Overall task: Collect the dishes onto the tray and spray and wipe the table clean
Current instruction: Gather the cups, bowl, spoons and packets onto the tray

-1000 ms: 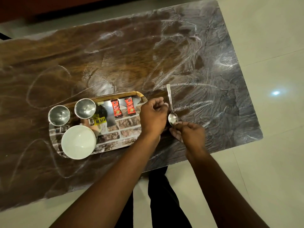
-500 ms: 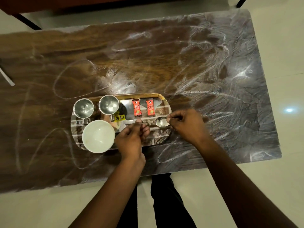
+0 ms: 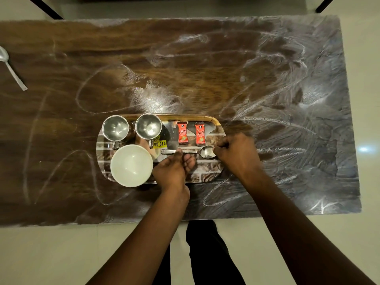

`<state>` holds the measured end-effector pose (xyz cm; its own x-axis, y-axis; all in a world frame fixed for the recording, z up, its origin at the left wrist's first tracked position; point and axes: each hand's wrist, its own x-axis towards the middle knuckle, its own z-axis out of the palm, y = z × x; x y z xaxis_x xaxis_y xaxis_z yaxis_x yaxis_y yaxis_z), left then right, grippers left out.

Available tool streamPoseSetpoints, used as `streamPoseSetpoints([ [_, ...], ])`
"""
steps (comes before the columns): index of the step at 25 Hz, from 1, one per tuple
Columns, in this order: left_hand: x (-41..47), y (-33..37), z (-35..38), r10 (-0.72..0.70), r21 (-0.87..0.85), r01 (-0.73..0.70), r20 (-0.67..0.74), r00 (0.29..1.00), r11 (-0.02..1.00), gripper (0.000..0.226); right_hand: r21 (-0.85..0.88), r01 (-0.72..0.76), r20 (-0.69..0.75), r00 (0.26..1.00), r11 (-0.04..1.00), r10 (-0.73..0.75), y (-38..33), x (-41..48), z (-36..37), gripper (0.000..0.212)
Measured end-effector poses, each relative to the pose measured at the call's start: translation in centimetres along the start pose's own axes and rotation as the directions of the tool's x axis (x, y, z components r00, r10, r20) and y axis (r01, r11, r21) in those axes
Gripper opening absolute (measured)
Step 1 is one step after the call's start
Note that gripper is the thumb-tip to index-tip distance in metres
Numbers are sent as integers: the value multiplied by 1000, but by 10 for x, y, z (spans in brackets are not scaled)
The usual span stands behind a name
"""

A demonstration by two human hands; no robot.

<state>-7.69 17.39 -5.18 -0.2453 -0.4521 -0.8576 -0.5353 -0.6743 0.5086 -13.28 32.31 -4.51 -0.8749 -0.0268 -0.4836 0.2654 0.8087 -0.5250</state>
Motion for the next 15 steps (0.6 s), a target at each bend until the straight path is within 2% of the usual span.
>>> streamPoseSetpoints([
  [11, -3, -1, 3, -23, -4, 23, -38, 999, 1000, 13, 32, 1, -46, 999, 999, 0, -3, -4, 1, 13],
  [15, -7, -3, -1, -29, 28, 31, -42, 999, 999, 14, 26, -10, -59, 998, 1000, 11, -6, -8, -2, 5],
])
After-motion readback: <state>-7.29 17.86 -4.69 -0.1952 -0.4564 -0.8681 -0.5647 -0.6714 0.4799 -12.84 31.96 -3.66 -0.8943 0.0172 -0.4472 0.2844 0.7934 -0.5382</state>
